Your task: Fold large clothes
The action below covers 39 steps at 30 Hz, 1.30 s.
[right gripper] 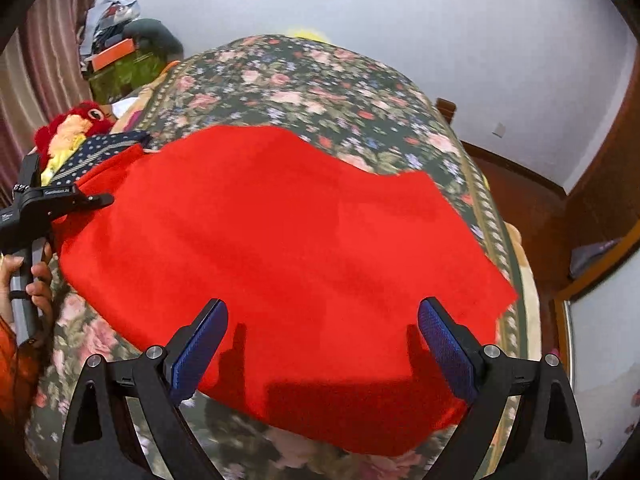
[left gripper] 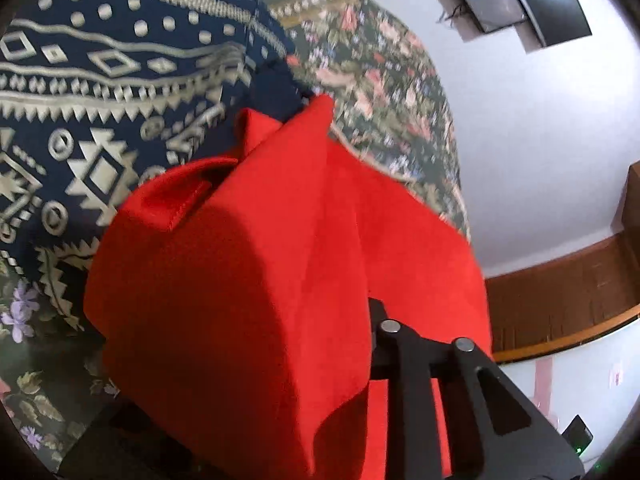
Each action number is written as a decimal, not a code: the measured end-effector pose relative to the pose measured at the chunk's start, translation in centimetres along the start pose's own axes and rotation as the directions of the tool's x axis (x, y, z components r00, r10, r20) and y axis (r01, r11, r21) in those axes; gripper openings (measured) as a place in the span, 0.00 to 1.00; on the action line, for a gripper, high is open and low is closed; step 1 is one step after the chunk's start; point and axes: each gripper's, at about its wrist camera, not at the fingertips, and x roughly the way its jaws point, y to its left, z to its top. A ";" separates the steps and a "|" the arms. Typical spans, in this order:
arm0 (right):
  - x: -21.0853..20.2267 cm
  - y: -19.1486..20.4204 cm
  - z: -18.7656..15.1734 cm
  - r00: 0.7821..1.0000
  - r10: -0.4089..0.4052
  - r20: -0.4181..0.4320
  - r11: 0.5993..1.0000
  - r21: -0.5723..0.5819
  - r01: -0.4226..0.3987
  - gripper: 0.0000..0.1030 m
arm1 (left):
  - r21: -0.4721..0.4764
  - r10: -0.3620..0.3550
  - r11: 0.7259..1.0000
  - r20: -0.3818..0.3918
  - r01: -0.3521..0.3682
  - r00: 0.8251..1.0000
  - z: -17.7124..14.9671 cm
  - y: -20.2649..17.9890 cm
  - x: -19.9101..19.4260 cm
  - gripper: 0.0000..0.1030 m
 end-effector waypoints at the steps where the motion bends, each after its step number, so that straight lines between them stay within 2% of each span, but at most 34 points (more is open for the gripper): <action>1: -0.1 0.6 0.4 1.000 0.005 0.005 1.000 -0.012 -0.005 0.92 | 0.010 0.000 1.000 0.013 0.000 1.000 0.1 -0.4 -0.5 0.18; 5: -0.7 3.5 2.2 0.999 0.027 0.028 0.997 -0.071 -0.025 0.92 | 0.088 -0.021 0.996 0.095 0.013 0.995 0.0 -2.4 -4.1 0.16; 9: 0.3 7.8 4.1 0.992 0.129 0.011 0.986 -0.111 -0.127 0.93 | 0.161 -0.044 0.987 0.195 0.012 0.980 0.3 -4.1 -8.7 0.16; 11: 1.6 9.8 4.4 0.982 0.189 -0.030 0.975 -0.110 -0.191 0.93 | 0.196 -0.032 0.981 0.229 -0.013 0.973 0.5 -4.8 -10.5 0.16; 13: 3.7 12.1 4.2 0.960 0.259 -0.104 0.958 -0.098 -0.269 0.93 | 0.224 -0.019 0.974 0.251 -0.039 0.968 0.8 -5.3 -12.0 0.16; 14: 5.3 13.7 3.8 0.940 0.299 -0.163 0.944 -0.091 -0.316 0.93 | 0.235 -0.016 0.971 0.257 -0.046 0.966 0.9 -5.5 -12.6 0.16; 15: 6.3 14.6 3.5 0.930 0.311 -0.198 0.939 -0.090 -0.333 0.93 | 0.245 -0.013 0.968 0.259 -0.053 0.966 1.0 -5.6 -13.1 0.16; 18: 7.8 17.0 2.6 0.928 0.301 -0.221 0.935 -0.122 -0.332 0.96 | 0.298 0.017 0.950 0.250 -0.094 0.968 0.7 -6.7 -13.2 0.16; 20: 7.3 17.3 2.7 0.931 0.284 -0.229 0.935 -0.149 -0.322 0.96 | 0.329 0.032 0.937 0.246 -0.114 0.969 0.5 -7.9 -12.5 0.16; 23: 5.2 14.9 3.2 0.917 0.342 -0.206 0.926 -0.090 -0.366 0.96 | 0.367 0.013 0.924 0.245 -0.105 0.970 -0.7 -9.3 -12.6 0.15; 26: 1.5 10.3 3.1 0.935 0.334 -0.115 0.941 -0.023 -0.339 0.96 | 0.417 -0.019 0.906 0.229 -0.080 0.973 -1.8 -12.4 -11.9 0.15; 28: -0.5 7.3 2.5 0.947 0.316 -0.056 0.949 0.010 -0.316 0.96 | 0.470 -0.048 0.881 0.211 -0.058 0.976 -3.0 -15.3 -10.9 0.15; 31: -4.2 1.6 0.6 0.975 0.220 0.034 0.968 0.119 -0.223 0.96 | 0.542 -0.107 0.840 0.149 0.009 0.983 -5.5 -19.0 -8.6 0.15; 34: -6.1 -2.1 -1.5 0.985 0.167 0.042 0.969 0.177 -0.171 0.96 | 0.621 -0.123 0.782 0.065 0.056 0.990 -9.6 -22.4 -5.6 0.15; 36: -7.1 -4.2 -3.3 0.990 0.135 0.037 0.968 0.210 -0.139 0.96 | 0.689 -0.069 0.724 0.009 0.043 0.998 -13.0 -23.8 -2.8 0.15; 37: -7.6 -5.3 -4.3 0.993 0.117 0.032 0.966 0.229 -0.121 0.96 | 0.717 -0.025 0.696 -0.004 0.020 1.000 -14.6 -24.2 -1.5 0.15; 39: -8.0 -6.9 -5.8 0.995 0.097 0.024 0.960 0.260 -0.100 0.96 | 0.782 0.085 0.623 -0.030 -0.030 0.996 -17.7 -24.0 1.6 0.16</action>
